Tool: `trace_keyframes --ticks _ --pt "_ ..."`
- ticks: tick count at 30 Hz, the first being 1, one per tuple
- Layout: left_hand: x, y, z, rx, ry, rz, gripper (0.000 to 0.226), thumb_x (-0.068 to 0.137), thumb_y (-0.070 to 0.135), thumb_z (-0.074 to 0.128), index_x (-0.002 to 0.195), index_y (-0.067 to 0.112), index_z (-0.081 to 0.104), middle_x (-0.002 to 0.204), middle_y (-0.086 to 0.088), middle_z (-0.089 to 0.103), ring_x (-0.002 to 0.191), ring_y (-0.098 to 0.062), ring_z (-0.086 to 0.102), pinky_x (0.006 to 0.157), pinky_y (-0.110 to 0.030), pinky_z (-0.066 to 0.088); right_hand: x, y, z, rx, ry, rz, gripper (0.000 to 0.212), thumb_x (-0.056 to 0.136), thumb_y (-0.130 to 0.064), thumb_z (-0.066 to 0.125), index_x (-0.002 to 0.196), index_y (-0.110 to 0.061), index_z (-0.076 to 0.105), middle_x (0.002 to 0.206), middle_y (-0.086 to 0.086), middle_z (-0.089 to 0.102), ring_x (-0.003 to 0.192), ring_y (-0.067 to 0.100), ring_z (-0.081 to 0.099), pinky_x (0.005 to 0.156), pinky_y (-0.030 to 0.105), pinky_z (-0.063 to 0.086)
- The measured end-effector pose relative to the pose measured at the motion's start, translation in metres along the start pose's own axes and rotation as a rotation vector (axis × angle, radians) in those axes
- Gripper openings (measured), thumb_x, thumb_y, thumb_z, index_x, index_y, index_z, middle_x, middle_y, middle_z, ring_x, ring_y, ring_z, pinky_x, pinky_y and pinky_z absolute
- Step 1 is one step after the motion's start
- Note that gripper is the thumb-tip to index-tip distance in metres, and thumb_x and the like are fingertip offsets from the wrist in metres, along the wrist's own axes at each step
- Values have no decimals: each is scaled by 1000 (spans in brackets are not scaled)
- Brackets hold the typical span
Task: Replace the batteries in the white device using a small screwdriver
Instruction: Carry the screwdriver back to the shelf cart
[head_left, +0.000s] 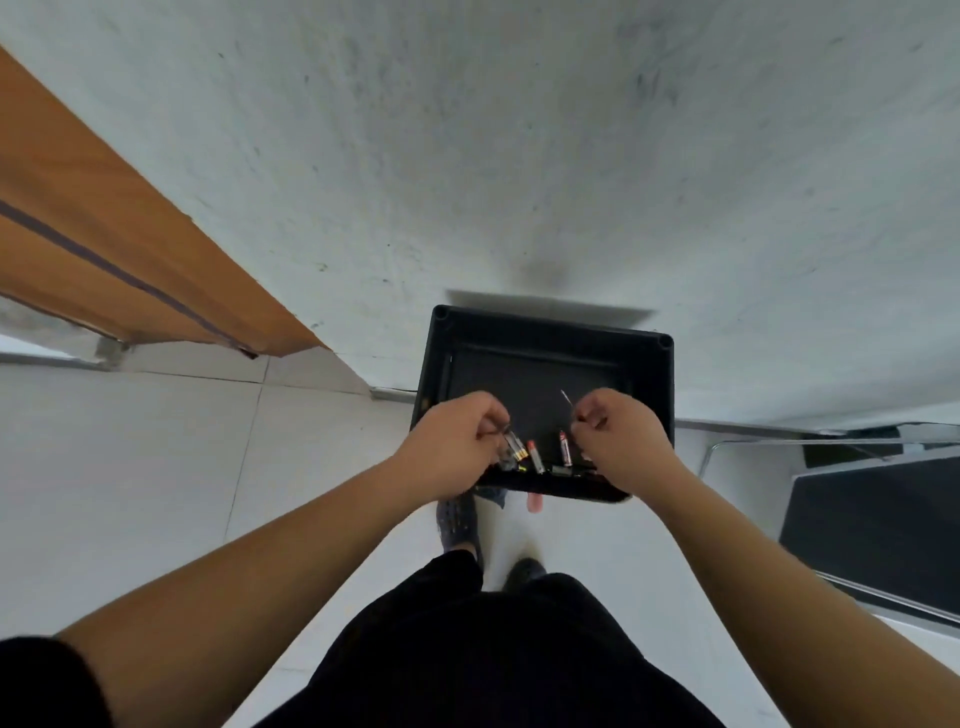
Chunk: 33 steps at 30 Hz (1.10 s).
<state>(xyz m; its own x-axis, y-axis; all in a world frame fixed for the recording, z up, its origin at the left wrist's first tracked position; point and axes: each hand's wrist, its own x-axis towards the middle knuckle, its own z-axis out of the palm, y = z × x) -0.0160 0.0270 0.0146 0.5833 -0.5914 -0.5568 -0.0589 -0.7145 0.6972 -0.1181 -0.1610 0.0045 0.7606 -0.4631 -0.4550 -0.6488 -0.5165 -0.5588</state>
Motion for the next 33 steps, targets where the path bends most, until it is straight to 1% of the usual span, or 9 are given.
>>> trace_keyframes --ticks 1,3,5,9,13,16,21,26,33 --pt "15 3 -2 36 16 15 17 88 17 58 101 27 56 89 9 68 84 -8 66 80 -29 54 12 0 -1 -17 27 6 13 85 -13 58 88 -26 58 80 -8 61 78 16 63 69 28 49" --pt "43 5 -3 139 53 33 12 88 17 58 99 21 57 90 3 69 86 -14 65 83 -35 54 32 3 2 3 48 38 16 84 -10 59 92 -23 54 75 -9 57 75 18 63 66 30 50" --pt "68 4 0 250 74 42 9 88 17 56 96 19 60 93 0 68 88 -18 64 83 -36 53 50 9 7 14 78 79 14 83 -10 60 92 -19 54 75 -6 58 73 19 60 67 31 49" --pt "99 -3 10 428 89 36 11 87 18 55 93 22 63 98 -2 60 86 -22 62 79 -37 54 74 20 24 -129 80 68 8 83 -14 56 86 -20 59 84 1 60 76 25 58 64 29 43" --pt "116 -13 25 536 85 34 10 85 14 58 92 19 64 98 -4 57 82 -23 59 72 -36 54 88 28 40 -260 78 9 13 83 -17 57 92 -19 67 96 8 60 88 32 57 66 31 45" --pt "123 -22 31 564 66 34 9 85 13 58 91 18 62 96 -5 56 84 -25 60 72 -36 53 97 31 48 -298 44 13 15 82 -18 57 94 -17 65 97 10 63 92 34 58 70 34 49" --pt "127 -31 32 570 72 51 9 85 13 57 92 17 62 98 -6 57 85 -28 61 75 -39 55 102 40 56 -361 18 -55 16 80 -15 57 94 -16 65 96 10 65 92 33 58 68 31 45" --pt "127 -32 34 573 78 62 8 84 12 58 89 17 61 97 -5 56 83 -28 60 71 -38 54 102 43 57 -361 30 -91 13 80 -17 60 92 -14 66 96 10 64 94 32 57 68 31 45" --pt "127 -34 36 562 110 79 13 85 13 59 98 16 61 102 -6 56 87 -27 59 71 -35 51 102 43 55 -358 38 -109 12 79 -19 62 88 -12 64 95 10 64 95 32 56 68 30 43"
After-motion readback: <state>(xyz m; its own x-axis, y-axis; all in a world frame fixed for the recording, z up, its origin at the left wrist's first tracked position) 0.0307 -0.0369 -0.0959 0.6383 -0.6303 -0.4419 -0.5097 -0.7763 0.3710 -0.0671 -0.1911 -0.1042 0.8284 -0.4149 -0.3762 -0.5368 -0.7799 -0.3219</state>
